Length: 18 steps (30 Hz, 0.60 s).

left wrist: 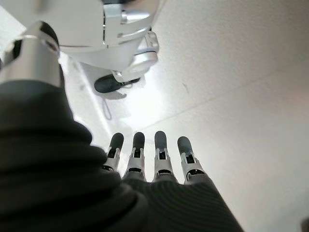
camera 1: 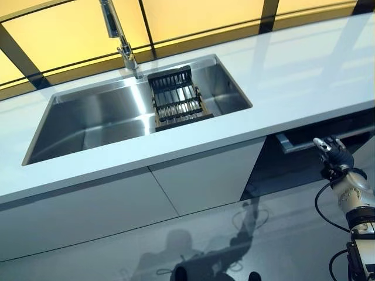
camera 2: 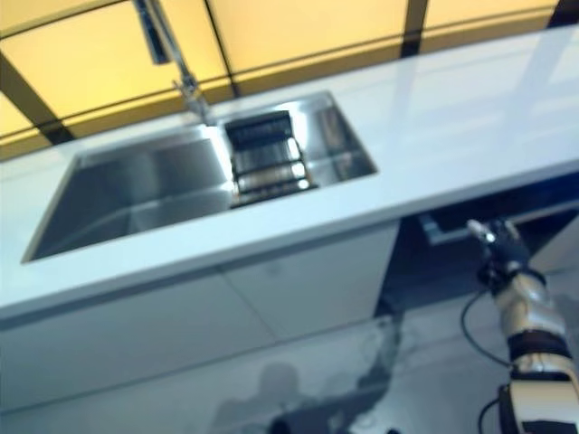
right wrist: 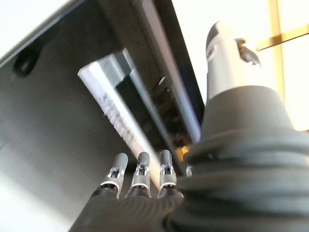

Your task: Take plates into dishwasher

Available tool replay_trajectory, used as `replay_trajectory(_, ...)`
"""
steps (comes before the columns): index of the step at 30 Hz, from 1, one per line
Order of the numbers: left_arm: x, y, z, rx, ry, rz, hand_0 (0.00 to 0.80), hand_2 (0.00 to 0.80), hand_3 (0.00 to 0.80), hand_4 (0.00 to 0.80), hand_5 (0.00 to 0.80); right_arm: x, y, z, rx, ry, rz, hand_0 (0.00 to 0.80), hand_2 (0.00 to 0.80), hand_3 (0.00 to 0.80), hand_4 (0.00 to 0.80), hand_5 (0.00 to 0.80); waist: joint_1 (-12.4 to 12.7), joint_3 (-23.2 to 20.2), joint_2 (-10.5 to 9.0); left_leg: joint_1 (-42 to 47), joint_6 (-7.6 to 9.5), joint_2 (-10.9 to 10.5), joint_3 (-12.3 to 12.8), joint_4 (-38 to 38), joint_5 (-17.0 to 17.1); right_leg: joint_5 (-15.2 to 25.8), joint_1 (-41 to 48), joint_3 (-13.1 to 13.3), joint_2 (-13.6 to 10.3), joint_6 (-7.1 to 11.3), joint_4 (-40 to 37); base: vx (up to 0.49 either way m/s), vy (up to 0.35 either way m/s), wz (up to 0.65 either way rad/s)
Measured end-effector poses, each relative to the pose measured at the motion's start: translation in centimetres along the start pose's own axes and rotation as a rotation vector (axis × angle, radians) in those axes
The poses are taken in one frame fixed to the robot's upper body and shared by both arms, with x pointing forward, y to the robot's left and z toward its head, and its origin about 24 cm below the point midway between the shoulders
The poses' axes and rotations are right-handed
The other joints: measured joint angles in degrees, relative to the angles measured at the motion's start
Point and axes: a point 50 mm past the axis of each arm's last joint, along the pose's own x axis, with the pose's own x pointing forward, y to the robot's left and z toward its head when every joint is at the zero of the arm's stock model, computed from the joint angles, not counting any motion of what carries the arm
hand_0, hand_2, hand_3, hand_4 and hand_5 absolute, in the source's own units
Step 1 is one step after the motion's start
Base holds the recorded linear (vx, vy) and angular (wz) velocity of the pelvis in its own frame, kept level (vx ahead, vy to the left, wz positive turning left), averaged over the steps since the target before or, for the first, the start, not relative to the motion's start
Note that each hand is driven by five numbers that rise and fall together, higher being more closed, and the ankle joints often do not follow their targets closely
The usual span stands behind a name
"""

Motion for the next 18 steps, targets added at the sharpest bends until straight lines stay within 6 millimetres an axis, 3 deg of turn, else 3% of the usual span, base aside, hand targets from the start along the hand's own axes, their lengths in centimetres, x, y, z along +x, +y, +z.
replay_trajectory(4,-0.1,0.6,-0.3,-0.004,0.013,0.024,0.000,0.000,0.000,0.000,0.000,-1.0,-1.0,-5.8,-0.056,0.205,-0.044,0.000,0.000,0.000,0.000,0.000,0.81,-2.13,-2.17,0.94,-0.32,0.70,0.02,-0.07,-0.67,-1.22,1.41,-0.11,0.71,-1.11,-0.02,0.068,-0.076,-0.01)
replay_trajectory(6,-0.1,1.0,-0.2,-0.005,0.014,0.035,0.000,0.000,0.000,0.000,0.000,-2.2,-1.7,-9.9,-0.079,0.333,-0.071,0.000,0.000,0.000,0.000,0.000,1.41,-3.41,-3.27,1.68,-0.62,1.49,0.09,-0.04,-0.84,-1.64,2.20,-0.23,1.48,-1.19,-0.02,0.057,-0.043,0.02)
replay_trajectory(8,-0.1,1.1,-0.3,-0.017,0.014,0.037,0.000,0.000,0.000,0.000,0.000,-3.0,-1.9,-11.9,-0.099,0.403,-0.080,0.000,0.000,0.000,0.000,0.000,1.39,-4.08,-3.70,2.02,-0.72,1.74,0.08,-0.03,-0.91,-2.02,2.69,-0.40,1.87,-1.22,-0.02,0.033,-0.031,0.06)
replay_trajectory(10,-0.1,1.1,-0.3,-0.024,0.024,0.038,0.000,0.000,0.000,0.000,0.000,-5.4,-2.1,-16.9,-0.146,0.557,-0.076,0.000,0.000,0.000,0.000,0.000,1.42,-5.49,-4.57,2.73,-1.19,2.63,0.11,-0.01,-1.20,-2.60,3.52,-0.76,2.82,-1.51,-0.05,0.031,-0.030,0.04)
replay_trajectory(12,-0.1,1.1,-0.4,-0.027,0.033,0.038,0.000,0.000,0.000,0.000,0.000,-7.6,-2.2,-20.4,-0.146,0.672,-0.068,0.000,0.000,0.000,0.000,0.000,1.51,-6.68,-5.10,3.08,-1.70,3.16,0.02,0.00,-1.37,-3.01,3.96,-0.98,3.39,-1.92,-0.06,0.041,-0.024,0.01)
replay_trajectory(18,0.0,0.7,-0.5,-0.049,0.051,0.050,0.000,0.000,0.000,0.000,0.000,-13.2,-1.4,-27.1,-0.132,0.886,-0.031,0.000,0.000,0.000,0.000,0.000,1.43,-9.43,-6.20,4.77,-2.53,3.68,0.07,-0.09,-2.00,-3.84,5.57,-1.08,3.84,-1.80,-0.24,0.035,-0.013,-0.01)
